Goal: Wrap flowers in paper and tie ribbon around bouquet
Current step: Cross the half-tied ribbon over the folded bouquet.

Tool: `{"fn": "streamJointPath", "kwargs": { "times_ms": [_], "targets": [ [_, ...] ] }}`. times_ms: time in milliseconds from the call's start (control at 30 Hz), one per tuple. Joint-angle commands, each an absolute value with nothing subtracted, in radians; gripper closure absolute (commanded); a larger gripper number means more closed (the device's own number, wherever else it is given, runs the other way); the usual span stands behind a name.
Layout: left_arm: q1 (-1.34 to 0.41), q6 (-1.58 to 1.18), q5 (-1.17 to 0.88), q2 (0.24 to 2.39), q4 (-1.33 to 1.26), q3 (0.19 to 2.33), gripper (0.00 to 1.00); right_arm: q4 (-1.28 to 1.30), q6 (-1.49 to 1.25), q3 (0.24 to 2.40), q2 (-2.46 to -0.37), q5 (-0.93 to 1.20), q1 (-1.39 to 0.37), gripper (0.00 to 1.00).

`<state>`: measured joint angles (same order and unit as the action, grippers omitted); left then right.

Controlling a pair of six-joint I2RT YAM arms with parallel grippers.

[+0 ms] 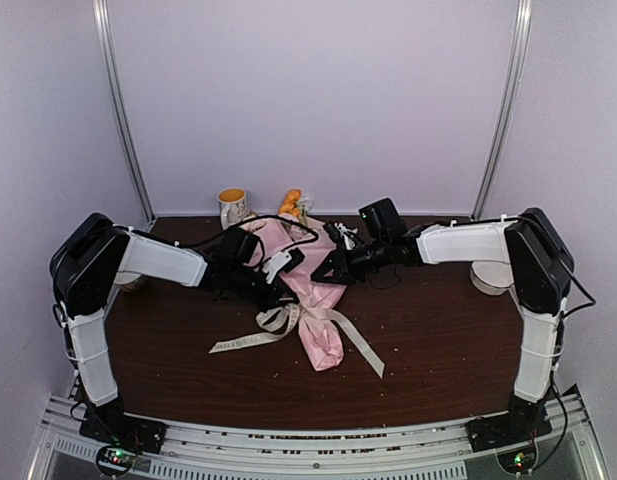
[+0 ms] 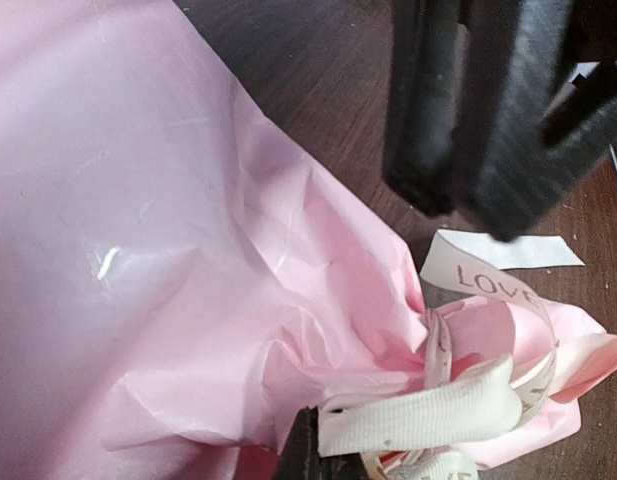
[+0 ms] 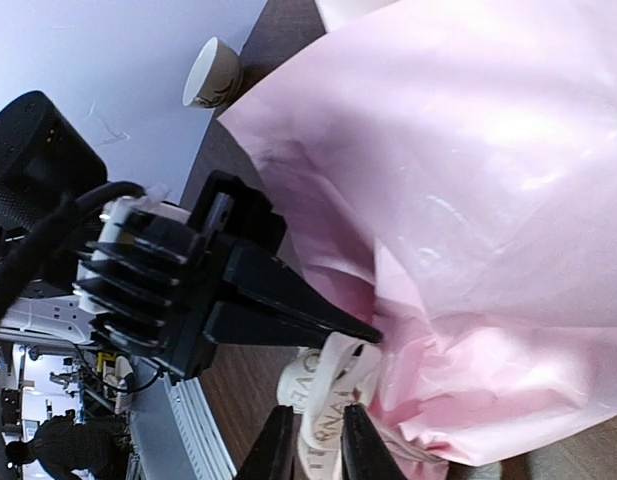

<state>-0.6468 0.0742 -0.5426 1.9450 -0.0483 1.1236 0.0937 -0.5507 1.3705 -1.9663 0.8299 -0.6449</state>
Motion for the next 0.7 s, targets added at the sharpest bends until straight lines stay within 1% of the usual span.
{"fn": "streamJointPath", "kwargs": {
  "times_ms": [0, 133, 200, 233, 267, 300, 533, 667],
  "targets": [
    [-0.643, 0.061, -0.556, 1.917, -0.087, 1.111, 1.0, 0.113, -0.565, 1.376, -1.994, 0.75, -0.646, 0.89],
    [-0.644, 0.058, -0.552, 1.917, -0.087, 1.109, 1.0, 0.141, -0.557, 1.398, -2.03, 0.762, -0.653, 0.9],
    [-0.643, 0.058, -0.547, 1.917, -0.088, 1.108, 1.0, 0.143, -0.546, 1.419, -2.05, 0.802, -0.667, 0.86],
    [-0.643, 0.058, -0.544, 1.917, -0.089, 1.109, 1.0, 0.17, -0.534, 1.439, -2.068, 0.822, -0.676, 0.81],
    [-0.643, 0.057, -0.541, 1.917, -0.088, 1.108, 1.0, 0.21, -0.511, 1.465, -2.082, 0.827, -0.686, 0.79],
    [-0.643, 0.058, -0.537, 1.917, -0.088, 1.109, 1.0, 0.239, -0.485, 1.486, -2.092, 0.823, -0.694, 0.78],
    [-0.643, 0.055, -0.535, 1.919, -0.089, 1.105, 1.0, 0.197, -0.518, 1.495, -2.11, 0.812, -0.703, 0.79],
    [-0.643, 0.054, -0.536, 1.919, -0.09, 1.103, 1.0, 0.187, -0.535, 1.494, -2.121, 0.799, -0.703, 0.81]
  ]
}}
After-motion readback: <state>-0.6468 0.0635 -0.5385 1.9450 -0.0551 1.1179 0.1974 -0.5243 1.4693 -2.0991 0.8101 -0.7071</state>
